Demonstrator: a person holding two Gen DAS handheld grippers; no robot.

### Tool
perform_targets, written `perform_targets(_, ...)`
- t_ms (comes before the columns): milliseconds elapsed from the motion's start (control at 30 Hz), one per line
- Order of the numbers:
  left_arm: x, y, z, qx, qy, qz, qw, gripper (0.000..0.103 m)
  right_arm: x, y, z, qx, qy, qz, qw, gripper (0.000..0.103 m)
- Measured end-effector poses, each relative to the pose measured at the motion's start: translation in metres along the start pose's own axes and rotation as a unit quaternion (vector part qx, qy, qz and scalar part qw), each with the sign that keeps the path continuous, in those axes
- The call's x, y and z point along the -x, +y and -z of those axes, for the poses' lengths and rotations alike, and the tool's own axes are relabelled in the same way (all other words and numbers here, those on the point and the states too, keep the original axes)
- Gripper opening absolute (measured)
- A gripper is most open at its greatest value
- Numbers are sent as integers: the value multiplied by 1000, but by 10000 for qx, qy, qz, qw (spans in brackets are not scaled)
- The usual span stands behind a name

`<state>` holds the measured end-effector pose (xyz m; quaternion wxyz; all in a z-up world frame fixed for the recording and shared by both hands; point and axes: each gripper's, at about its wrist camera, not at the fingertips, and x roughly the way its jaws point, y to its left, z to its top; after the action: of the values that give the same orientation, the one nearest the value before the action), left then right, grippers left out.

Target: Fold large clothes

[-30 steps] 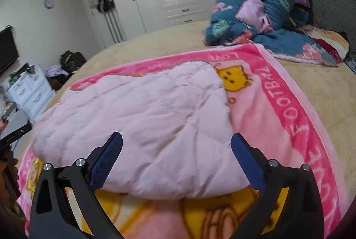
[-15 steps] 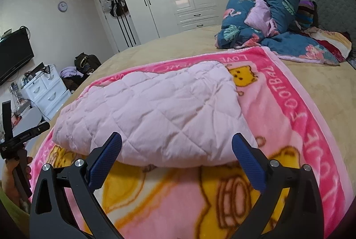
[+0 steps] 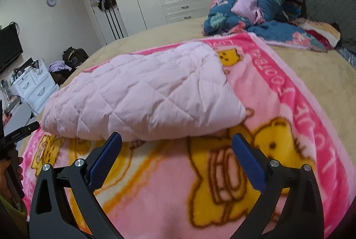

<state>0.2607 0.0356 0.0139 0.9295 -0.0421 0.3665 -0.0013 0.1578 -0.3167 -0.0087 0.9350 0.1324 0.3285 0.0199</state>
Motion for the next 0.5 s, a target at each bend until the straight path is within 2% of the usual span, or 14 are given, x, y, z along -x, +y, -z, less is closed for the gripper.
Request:
perform_targets(200,-19,11,12,188,153,94,9997,94,-16,-9,11,-526,227,58,9983,99)
perform_targets(300,-33,18,17,304,367,95,9988,94,-24,-15,11,-870,290,3,9958,99)
perform_targets(500,-41,32,17,758,468,298,9956,94,-52,-39,7,-1824,406,-208,9822,99)
